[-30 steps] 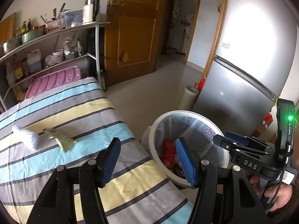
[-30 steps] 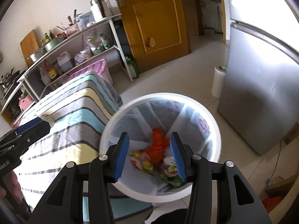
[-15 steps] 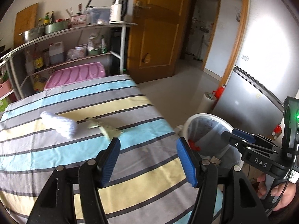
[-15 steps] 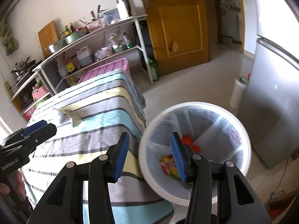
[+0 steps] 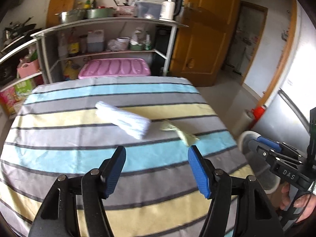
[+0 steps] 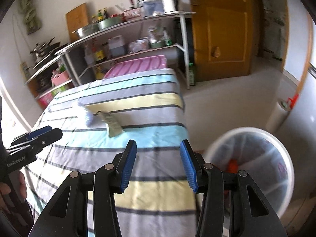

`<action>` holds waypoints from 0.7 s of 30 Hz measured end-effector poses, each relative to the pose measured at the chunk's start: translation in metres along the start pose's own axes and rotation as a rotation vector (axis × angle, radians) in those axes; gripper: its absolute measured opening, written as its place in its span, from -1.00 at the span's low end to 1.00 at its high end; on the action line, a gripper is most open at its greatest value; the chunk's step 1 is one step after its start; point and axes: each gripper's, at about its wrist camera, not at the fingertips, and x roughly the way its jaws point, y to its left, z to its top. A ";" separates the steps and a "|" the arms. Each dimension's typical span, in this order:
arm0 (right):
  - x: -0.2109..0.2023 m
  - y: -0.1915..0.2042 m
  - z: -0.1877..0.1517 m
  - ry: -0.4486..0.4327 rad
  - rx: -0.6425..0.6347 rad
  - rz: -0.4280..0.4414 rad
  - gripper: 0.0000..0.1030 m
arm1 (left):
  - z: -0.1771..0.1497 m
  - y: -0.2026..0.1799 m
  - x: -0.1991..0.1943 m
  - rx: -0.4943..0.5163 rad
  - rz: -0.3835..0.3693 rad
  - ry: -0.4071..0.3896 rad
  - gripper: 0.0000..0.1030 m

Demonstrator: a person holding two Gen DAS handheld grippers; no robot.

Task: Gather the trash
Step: 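Move both open tools back from the bin to the table, then grasp the white cloth roll with the left tool while the right tool grasps the pale green wrapper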

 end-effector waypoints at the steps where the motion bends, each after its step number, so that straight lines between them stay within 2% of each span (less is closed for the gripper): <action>1: 0.005 0.006 0.003 0.004 -0.016 0.004 -0.09 | 0.001 0.006 0.001 -0.005 0.011 0.002 0.34; 8: 0.041 0.033 0.021 0.062 -0.075 0.087 -0.09 | 0.010 0.040 0.012 -0.069 0.030 0.015 0.37; 11: 0.056 0.042 0.026 0.079 -0.103 0.091 -0.09 | 0.015 0.049 0.021 -0.080 0.042 0.021 0.40; 17: 0.085 0.057 0.034 0.110 -0.156 0.113 -0.08 | 0.029 0.059 0.044 -0.137 0.027 0.051 0.47; 21: 0.103 0.062 0.034 0.133 -0.170 0.139 -0.07 | 0.036 0.054 0.060 -0.129 0.022 0.072 0.48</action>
